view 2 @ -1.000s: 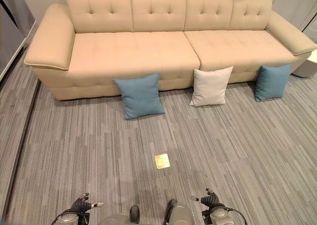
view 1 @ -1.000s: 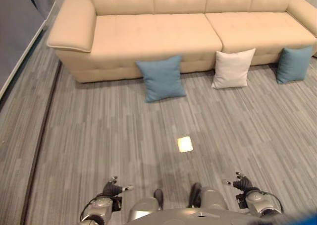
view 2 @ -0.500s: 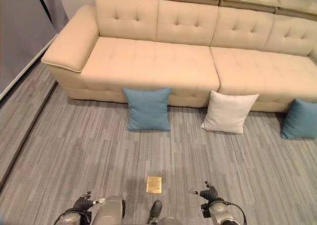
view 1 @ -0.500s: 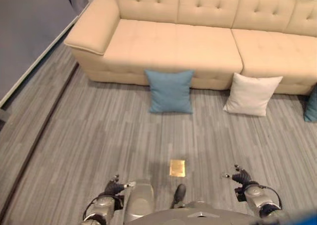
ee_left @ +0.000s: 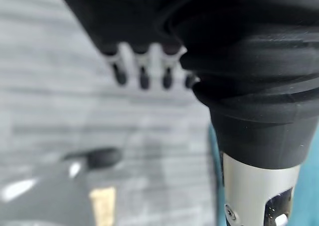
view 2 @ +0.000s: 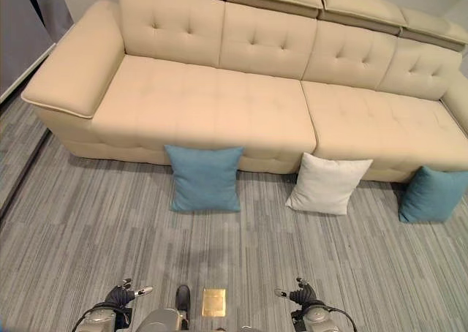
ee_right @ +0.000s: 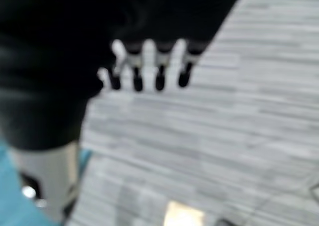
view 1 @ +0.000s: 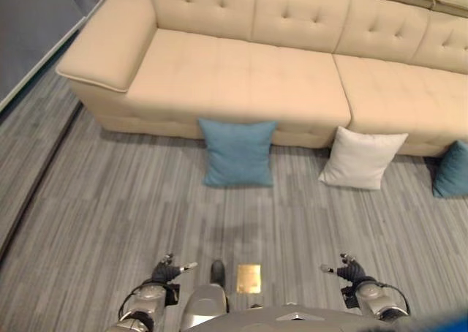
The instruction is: Pick up all the scattered cushions and arrange them neatly on the sofa.
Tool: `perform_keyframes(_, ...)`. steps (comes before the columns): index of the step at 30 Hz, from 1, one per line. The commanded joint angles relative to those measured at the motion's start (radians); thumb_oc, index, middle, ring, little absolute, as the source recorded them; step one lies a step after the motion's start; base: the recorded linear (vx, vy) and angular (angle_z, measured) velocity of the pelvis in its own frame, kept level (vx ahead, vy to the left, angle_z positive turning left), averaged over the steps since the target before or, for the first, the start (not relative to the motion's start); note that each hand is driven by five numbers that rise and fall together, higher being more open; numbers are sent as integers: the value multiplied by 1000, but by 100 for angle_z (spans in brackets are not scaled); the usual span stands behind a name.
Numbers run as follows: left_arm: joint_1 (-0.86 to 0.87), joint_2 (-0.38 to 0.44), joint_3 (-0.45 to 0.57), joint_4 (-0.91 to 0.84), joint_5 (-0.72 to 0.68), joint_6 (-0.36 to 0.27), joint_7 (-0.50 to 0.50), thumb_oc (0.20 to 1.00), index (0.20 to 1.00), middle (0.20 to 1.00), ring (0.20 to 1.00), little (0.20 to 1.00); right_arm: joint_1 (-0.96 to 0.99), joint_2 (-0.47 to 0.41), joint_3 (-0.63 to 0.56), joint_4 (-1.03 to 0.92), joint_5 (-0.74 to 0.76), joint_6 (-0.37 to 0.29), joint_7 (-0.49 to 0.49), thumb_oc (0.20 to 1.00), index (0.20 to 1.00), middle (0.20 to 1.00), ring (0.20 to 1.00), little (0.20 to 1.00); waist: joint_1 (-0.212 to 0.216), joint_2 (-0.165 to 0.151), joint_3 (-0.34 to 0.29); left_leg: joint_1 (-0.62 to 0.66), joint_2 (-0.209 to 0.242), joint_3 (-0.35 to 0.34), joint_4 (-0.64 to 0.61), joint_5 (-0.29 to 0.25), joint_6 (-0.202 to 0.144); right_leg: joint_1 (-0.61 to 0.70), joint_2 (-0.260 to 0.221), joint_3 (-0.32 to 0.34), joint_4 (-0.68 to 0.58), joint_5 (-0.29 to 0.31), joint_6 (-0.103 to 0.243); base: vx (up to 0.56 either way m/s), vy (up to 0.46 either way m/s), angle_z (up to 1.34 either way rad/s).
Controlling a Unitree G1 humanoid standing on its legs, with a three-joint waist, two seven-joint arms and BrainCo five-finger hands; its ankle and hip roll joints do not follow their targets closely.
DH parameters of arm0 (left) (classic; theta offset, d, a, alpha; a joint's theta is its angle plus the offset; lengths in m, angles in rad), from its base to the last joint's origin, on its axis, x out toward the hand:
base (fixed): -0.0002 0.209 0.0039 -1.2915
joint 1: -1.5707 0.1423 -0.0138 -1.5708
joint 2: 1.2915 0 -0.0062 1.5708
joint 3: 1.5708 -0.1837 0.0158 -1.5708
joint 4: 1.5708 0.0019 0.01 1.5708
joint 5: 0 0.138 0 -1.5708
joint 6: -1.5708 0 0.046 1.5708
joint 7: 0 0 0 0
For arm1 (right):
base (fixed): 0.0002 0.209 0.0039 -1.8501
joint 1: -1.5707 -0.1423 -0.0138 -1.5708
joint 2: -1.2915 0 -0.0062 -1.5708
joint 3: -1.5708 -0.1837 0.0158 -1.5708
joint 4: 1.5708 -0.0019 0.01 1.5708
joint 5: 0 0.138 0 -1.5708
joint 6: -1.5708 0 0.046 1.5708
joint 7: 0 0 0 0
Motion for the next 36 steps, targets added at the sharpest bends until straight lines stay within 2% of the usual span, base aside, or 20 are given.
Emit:
perform_keyframes(1,18,22,-4,-23,25,-11,-9,1000,1000,1000,1000,1000,-28,-25,6,-29,-10,-8,-2,1000,1000,1000,1000,1000,20,15,-2,-16,6,-45,117,-128,-51,-93,-51,74,-48,163,80,132,160,15)
perform_keyframes(3,21,18,-9,-27,27,-14,-10,1000,1000,1000,1000,1000,-32,-29,10,-37,-14,-9,0,1000,1000,1000,1000,1000,11,27,-2,13,-3,-60,97,-134,-48,-131,-42,77,-72,154,66,178,95,7)
perform_keyframes(6,18,7,-12,-24,24,-17,-11,1000,1000,1000,1000,1000,-35,-41,14,-47,-17,-7,0,1000,1000,1000,1000,1000,-7,35,6,49,-22,-90,81,-149,-50,-165,-30,94,-220,140,41,188,18,14)
perform_keyframes(7,18,7,-12,-24,24,-17,-11,1000,1000,1000,1000,1000,-35,-41,14,-47,-17,-7,0,1000,1000,1000,1000,1000,-8,35,4,46,-22,-91,81,-147,-50,-166,-30,93,-223,142,41,143,-7,24)
perform_keyframes(10,7,-2,-19,-16,28,-23,-8,1000,1000,1000,1000,1000,-30,-54,4,-55,-8,-6,1,1000,1000,1000,1000,1000,-35,26,9,68,-51,-137,92,-174,-58,-180,-7,186,-370,179,48,232,-33,24)
perform_keyframes(13,4,-21,-24,0,32,-25,-8,1000,1000,1000,1000,1000,0,-56,-9,-48,13,-15,6,1000,1000,1000,1000,1000,-50,16,-19,68,-63,-168,152,-209,-90,-138,19,206,-414,174,28,308,-99,60)
perform_keyframes(15,-9,-25,-35,-7,30,-24,-8,1000,1000,1000,1000,1000,2,-59,-12,-53,31,-28,4,1000,1000,1000,1000,1000,-58,6,-6,-8,-29,-135,305,-176,-137,-96,14,174,-436,168,8,109,-134,145)
perform_keyframes(16,-17,-28,-43,-14,27,-22,-9,1000,1000,1000,1000,1000,-5,-62,-14,-51,43,-26,2,1000,1000,1000,1000,1000,-60,0,-1,-59,-12,-117,378,-157,-145,-87,10,162,-440,165,-2,62,-157,126)
perform_keyframes(17,-25,-28,-49,-16,23,-21,-6,1000,1000,1000,1000,1000,-13,-64,-13,-46,60,-28,1,1000,1000,1000,1000,1000,-55,-10,6,-106,30,-69,429,-153,-141,-55,12,140,-456,143,-20,62,-110,60)
perform_keyframes(20,-28,-25,-52,-15,16,-16,-5,1000,1000,1000,1000,1000,-16,-61,-13,-45,72,-29,-4,1000,1000,1000,1000,1000,-41,-22,10,-150,64,-50,370,-176,-125,-25,13,127,-459,116,-24,146,-19,20)
perform_keyframes(22,-27,-16,-51,-8,8,-16,1,1000,1000,1000,1000,1000,-19,-56,-10,-39,69,-29,-11,1000,1000,1000,1000,1000,-23,-15,9,-187,90,-115,207,-55,-156,8,36,140,-452,78,-29,315,162,1)
perform_keyframes(23,-27,-11,-53,-10,-6,-20,3,1000,1000,1000,1000,1000,-19,-54,-8,-33,68,-29,-13,1000,1000,1000,1000,1000,-17,-12,7,-224,92,-149,190,-15,-171,19,42,151,-440,63,-36,290,220,-2)
perform_keyframes(25,-14,-7,-46,6,9,-11,-4,1000,1000,1000,1000,1000,-4,-42,-13,-32,56,-26,-6,1000,1000,1000,1000,1000,-24,-13,-19,-170,82,-149,147,-25,-168,31,34,153,-422,61,-26,320,301,-39)
perform_keyframes(28,7,0,-33,13,18,-11,-11,1000,1000,1000,1000,1000,-4,-29,-12,-37,39,-24,2,1000,1000,1000,1000,1000,-16,-10,-33,-131,53,-132,173,-75,-142,24,2,173,-354,59,5,237,332,-65)
perform_keyframes(29,13,11,-23,9,17,-10,-10,1000,1000,1000,1000,1000,-11,-29,-6,-47,32,-19,5,1000,1000,1000,1000,1000,-10,-2,-25,-109,48,-113,187,-98,-122,-11,-17,181,-266,73,23,90,361,-78)
perform_keyframes(30,10,23,-18,-2,7,-11,-4,1000,1000,1000,1000,1000,-30,-31,0,-68,24,-15,2,1000,1000,1000,1000,1000,-12,12,-2,-98,47,-100,200,-110,-103,-88,-29,201,-144,120,53,37,338,-105)
perform_keyframes(31,12,25,-17,-3,10,-13,-4,1000,1000,1000,1000,1000,-34,-34,1,-76,20,-16,0,1000,1000,1000,1000,1000,-11,20,3,-93,47,-95,199,-118,-97,-112,-34,200,-119,119,60,18,252,-90)
perform_keyframes(33,18,28,-9,-10,7,-16,-4,1000,1000,1000,1000,1000,-54,-45,6,-86,1,-17,-5,1000,1000,1000,1000,1000,-3,37,7,-51,48,-72,183,-140,-91,-109,-93,107,-191,111,46,110,63,-108)
perform_keyframes(34,17,33,-8,-9,6,-22,-7,1000,1000,1000,1000,1000,-58,-61,9,-86,-5,-14,-2,1000,1000,1000,1000,1000,4,30,-6,-45,37,-60,186,-148,-96,-50,-108,69,-336,119,37,126,-69,-60)
perform_keyframes(36,21,26,-5,-8,13,-25,-3,1000,1000,1000,1000,1000,-61,-80,8,-95,-9,-17,-7,1000,1000,1000,1000,1000,-1,30,-21,-33,41,-52,162,-139,-106,-37,-93,72,-359,128,39,122,-111,-1)
